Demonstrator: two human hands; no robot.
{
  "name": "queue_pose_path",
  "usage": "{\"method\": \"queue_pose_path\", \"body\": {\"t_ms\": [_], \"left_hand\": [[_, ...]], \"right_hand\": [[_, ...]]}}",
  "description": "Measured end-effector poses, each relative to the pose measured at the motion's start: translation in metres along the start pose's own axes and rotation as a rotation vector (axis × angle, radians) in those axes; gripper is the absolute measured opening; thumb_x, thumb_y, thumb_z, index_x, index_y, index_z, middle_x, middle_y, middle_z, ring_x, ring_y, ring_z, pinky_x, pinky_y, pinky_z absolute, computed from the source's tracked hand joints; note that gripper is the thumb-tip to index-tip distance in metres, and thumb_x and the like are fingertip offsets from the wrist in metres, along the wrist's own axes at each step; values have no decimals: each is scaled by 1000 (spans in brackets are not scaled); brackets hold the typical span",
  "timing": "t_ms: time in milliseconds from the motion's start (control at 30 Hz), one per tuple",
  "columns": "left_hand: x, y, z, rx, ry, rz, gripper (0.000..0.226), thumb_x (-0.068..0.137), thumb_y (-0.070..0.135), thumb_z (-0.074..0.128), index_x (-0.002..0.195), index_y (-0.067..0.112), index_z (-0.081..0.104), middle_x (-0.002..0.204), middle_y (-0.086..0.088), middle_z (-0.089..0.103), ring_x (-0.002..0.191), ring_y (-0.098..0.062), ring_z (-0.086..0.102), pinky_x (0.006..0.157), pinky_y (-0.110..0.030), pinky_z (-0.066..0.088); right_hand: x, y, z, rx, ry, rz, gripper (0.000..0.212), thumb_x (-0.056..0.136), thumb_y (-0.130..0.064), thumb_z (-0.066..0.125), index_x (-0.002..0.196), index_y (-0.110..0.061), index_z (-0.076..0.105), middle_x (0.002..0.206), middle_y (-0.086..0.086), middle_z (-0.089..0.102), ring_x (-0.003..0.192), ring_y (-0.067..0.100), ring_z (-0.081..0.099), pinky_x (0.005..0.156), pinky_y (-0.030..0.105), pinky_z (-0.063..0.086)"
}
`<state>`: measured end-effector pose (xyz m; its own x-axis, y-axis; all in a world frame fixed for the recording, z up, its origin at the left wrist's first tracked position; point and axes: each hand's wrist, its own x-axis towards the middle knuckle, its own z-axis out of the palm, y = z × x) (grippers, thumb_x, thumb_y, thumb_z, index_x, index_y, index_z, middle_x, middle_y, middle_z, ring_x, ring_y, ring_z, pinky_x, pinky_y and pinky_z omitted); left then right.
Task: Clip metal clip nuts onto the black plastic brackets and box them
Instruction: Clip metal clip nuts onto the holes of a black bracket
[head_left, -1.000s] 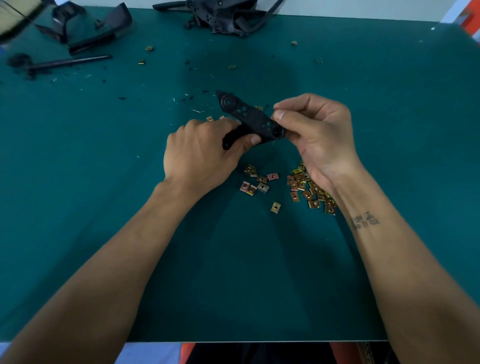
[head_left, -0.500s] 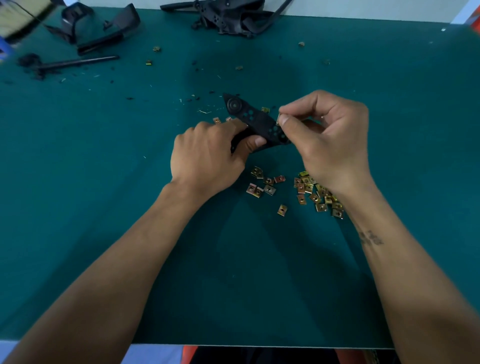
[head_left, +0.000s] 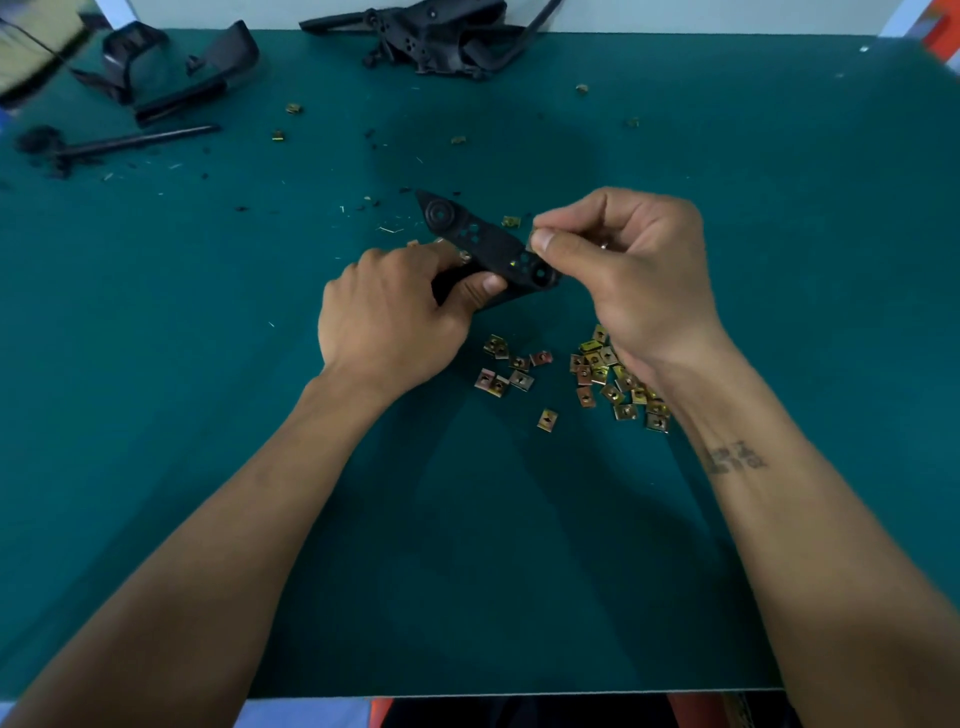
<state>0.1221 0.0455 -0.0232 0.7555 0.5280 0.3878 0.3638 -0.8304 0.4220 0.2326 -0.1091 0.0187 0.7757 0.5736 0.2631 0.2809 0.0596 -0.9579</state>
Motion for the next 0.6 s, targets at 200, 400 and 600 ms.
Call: {"method": "queue_pose_path", "body": {"t_ms": [200,400,600], "left_hand": [[2,1,0,56,-14,-52,64,82,82,33,97,32,71,78,2,69,79,-36,63,62,-36,38],[1,1,0,55,6,-37,63,83,81,31,97,33,70,78,2,69,79,-37,63,62,-37,40],[0,2,0,53,16,9,54,87,79,35,105,41,69,81,-1,71,80,-39,64,63,-39,42]], "right_hand": [[-3,6,13,-24,134,-33,20,85,-3,76,77,-21,74,70,-14,73,67,0,65,68,17,50],[-6,3,15,-89,139,-116,17,86,-9,76,80,-25,73,74,-18,74,74,2,69,71,18,51],[-10,7,23,41,220,-16,16,83,-9,76,77,-24,74,73,-10,75,71,5,66,70,21,50]]}}
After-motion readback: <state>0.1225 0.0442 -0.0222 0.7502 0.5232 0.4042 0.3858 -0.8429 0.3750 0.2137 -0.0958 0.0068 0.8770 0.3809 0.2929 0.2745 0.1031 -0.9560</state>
